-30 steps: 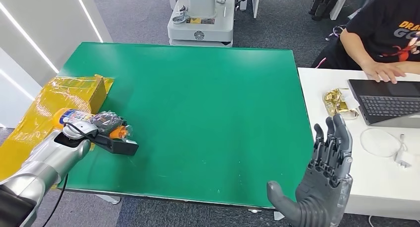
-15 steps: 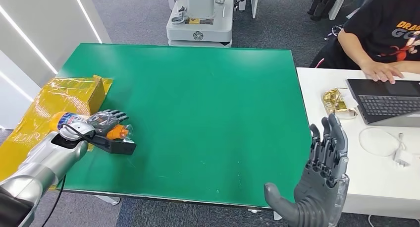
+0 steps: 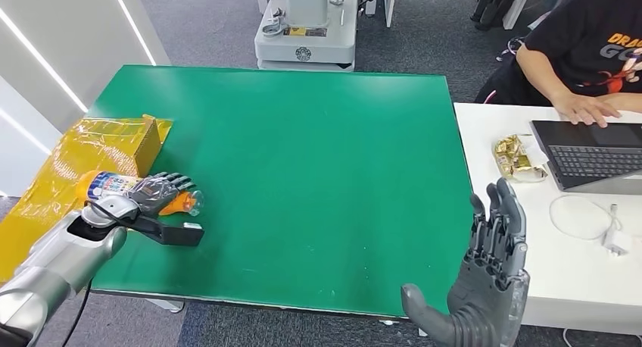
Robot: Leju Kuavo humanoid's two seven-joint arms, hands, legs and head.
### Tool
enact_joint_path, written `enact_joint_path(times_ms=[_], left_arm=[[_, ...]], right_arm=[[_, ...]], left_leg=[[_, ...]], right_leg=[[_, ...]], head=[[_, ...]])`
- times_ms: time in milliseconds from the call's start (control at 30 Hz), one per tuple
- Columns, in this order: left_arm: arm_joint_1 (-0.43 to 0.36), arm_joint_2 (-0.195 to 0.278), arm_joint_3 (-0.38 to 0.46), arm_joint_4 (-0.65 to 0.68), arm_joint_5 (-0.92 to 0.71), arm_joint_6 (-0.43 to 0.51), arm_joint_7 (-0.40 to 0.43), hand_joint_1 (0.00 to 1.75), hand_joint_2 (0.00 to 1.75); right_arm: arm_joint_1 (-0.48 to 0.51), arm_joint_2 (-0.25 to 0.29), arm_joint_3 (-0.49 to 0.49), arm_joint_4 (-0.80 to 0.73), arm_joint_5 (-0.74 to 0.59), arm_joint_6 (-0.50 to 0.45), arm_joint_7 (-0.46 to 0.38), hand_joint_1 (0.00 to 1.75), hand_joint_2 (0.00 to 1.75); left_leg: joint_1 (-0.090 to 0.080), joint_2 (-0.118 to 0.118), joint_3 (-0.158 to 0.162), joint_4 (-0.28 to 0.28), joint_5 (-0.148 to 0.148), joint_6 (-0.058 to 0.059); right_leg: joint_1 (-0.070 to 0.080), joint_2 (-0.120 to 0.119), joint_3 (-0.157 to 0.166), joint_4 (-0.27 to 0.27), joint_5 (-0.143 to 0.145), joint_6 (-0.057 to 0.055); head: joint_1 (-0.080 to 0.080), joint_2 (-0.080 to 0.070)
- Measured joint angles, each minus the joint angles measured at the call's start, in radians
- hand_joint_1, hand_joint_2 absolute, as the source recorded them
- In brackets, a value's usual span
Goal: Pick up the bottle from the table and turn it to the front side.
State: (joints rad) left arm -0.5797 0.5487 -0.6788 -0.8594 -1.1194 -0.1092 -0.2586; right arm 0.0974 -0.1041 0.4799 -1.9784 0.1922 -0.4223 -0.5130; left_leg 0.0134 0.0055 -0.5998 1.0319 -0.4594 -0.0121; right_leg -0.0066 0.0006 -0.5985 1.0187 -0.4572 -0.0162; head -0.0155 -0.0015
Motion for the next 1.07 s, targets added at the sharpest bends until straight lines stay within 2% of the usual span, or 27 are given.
enact_joint_path(times_ms=[333, 467, 533, 600, 700, 767, 833, 967, 1033, 1067], left_arm=[[0.081, 0.111, 0.062, -0.389, 0.006, -0.015, 0.012, 0.0, 1.75], [0.108, 0.125, 0.093, -0.529, 0.041, -0.022, 0.016, 0.0, 1.75], [0.12, 0.123, 0.106, -0.588, 0.069, 0.011, 0.008, 0.0, 1.75], [0.129, 0.112, 0.12, -0.649, 0.124, 0.083, 0.002, 0.0, 1.75], [0.143, 0.057, 0.15, -0.726, 0.282, 0.265, -0.012, 0.0, 1.75], [0.165, -0.011, 0.171, -0.761, 0.442, 0.381, -0.044, 0.0, 1.75], [0.199, -0.092, 0.183, -0.787, 0.633, 0.443, -0.086, 0.0, 1.75], [0.271, -0.256, 0.187, -0.827, 0.978, 0.419, -0.13, 0.0, 1.75], [0.297, -0.318, 0.187, -0.842, 1.082, 0.386, -0.136, 0.0, 1.75], [0.303, -0.331, 0.187, -0.846, 1.103, 0.378, -0.137, 0.0, 1.75]], right_arm=[[0.049, 0.0, -0.031, -0.04, 0.024, -0.016, 0.003, 0.0, 1.75], [0.066, 0.0, -0.039, -0.052, 0.026, -0.014, 0.003, 0.0, 1.75], [0.074, 0.0, -0.04, -0.06, 0.031, -0.011, 0.006, 0.0, 1.75], [0.085, 0.0, -0.04, -0.07, 0.039, -0.009, 0.011, 0.0, 1.75], [0.096, 0.0, -0.039, -0.083, 0.047, -0.015, 0.024, 0.0, 1.75], [0.098, 0.0, -0.037, -0.09, 0.055, -0.019, 0.035, 0.0, 1.75], [0.099, 0.0, -0.033, -0.095, 0.064, -0.024, 0.042, 0.0, 1.75], [0.099, 0.0, -0.028, -0.1, 0.079, -0.039, 0.049, 0.0, 1.75], [0.099, 0.0, -0.026, -0.101, 0.08, -0.043, 0.049, 0.0, 1.75], [0.099, 0.0, -0.025, -0.101, 0.08, -0.044, 0.049, 0.0, 1.75]], left_leg=[[0.0, -0.001, -0.002, 0.0, 0.0, 0.0], [0.0, -0.001, -0.003, 0.0, 0.0, 0.0], [0.0, -0.001, -0.003, 0.0, 0.0, 0.0], [0.0, -0.002, -0.003, 0.0, 0.0, 0.0], [-0.001, -0.002, -0.003, 0.0, -0.001, 0.0], [-0.002, -0.002, -0.003, 0.0, -0.001, 0.001], [-0.002, -0.002, -0.002, 0.0, -0.002, 0.002], [-0.002, -0.002, -0.003, 0.001, -0.002, 0.003], [-0.002, -0.001, -0.003, 0.001, -0.002, 0.003], [-0.002, -0.001, -0.003, 0.001, -0.002, 0.003]], right_leg=[[0.0, -0.001, -0.001, -0.001, 0.0, 0.0], [0.0, -0.001, -0.001, -0.001, 0.0, 0.0], [0.0, -0.001, -0.002, -0.001, 0.0, 0.0], [0.0, -0.002, -0.002, -0.002, 0.0, 0.0], [0.0, -0.002, -0.001, -0.002, 0.0, 0.0], [-0.001, -0.002, -0.001, -0.002, -0.001, 0.001], [-0.002, -0.002, -0.001, -0.002, -0.001, 0.001], [-0.003, -0.002, -0.001, -0.003, -0.001, 0.001], [-0.003, -0.002, -0.001, -0.003, -0.001, 0.001], [-0.003, -0.002, -0.001, -0.003, -0.001, 0.001]], head=[[0.0, 0.0], [0.0, 0.0], [0.0, 0.0], [0.0, 0.0], [0.0, 0.0], [0.0, 0.0], [0.0, 0.0], [0.0, 0.0], [0.0, 0.0], [0.0, 0.0]])
